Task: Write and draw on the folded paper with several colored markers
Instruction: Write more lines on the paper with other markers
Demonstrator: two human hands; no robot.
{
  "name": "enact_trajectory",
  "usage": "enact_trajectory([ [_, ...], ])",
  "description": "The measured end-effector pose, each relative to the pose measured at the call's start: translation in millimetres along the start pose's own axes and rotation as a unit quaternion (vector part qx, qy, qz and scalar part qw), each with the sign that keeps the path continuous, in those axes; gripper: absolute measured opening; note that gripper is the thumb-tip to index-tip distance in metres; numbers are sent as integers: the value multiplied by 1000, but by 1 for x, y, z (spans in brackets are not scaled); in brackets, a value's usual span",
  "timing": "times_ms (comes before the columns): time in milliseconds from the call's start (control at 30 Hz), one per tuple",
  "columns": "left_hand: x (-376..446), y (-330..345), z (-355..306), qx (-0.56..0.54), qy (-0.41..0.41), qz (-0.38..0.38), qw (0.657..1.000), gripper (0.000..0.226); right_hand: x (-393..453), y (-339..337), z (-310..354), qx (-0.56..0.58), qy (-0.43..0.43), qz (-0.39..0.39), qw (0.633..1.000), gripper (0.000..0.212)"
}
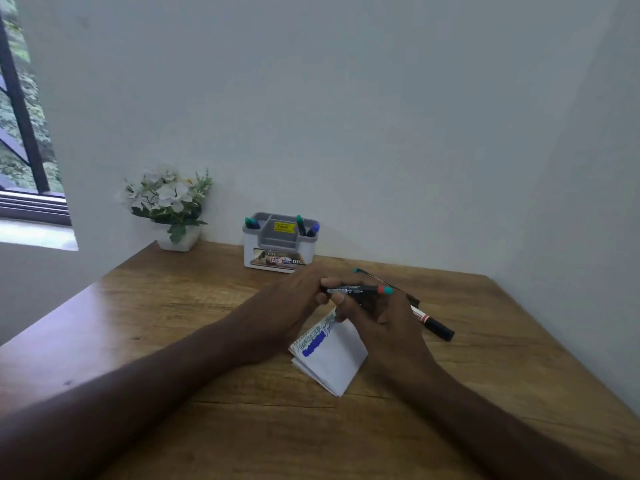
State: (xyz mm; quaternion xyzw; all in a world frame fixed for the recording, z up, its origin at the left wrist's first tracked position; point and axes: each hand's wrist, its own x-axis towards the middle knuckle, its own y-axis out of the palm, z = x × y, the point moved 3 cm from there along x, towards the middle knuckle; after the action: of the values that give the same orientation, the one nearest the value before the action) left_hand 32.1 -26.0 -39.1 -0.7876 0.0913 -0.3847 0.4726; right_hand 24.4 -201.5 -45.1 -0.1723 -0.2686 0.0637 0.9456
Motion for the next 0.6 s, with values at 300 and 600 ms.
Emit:
enact_trajectory([
  [300, -7, 0, -7, -20, -23, 21, 999, 53, -11, -3, 16, 13, 18, 2, 1000, 17],
  [600, -6, -4, -10, -43, -11, 9, 999, 82, -12, -1, 25, 45, 29, 26, 998, 30],
])
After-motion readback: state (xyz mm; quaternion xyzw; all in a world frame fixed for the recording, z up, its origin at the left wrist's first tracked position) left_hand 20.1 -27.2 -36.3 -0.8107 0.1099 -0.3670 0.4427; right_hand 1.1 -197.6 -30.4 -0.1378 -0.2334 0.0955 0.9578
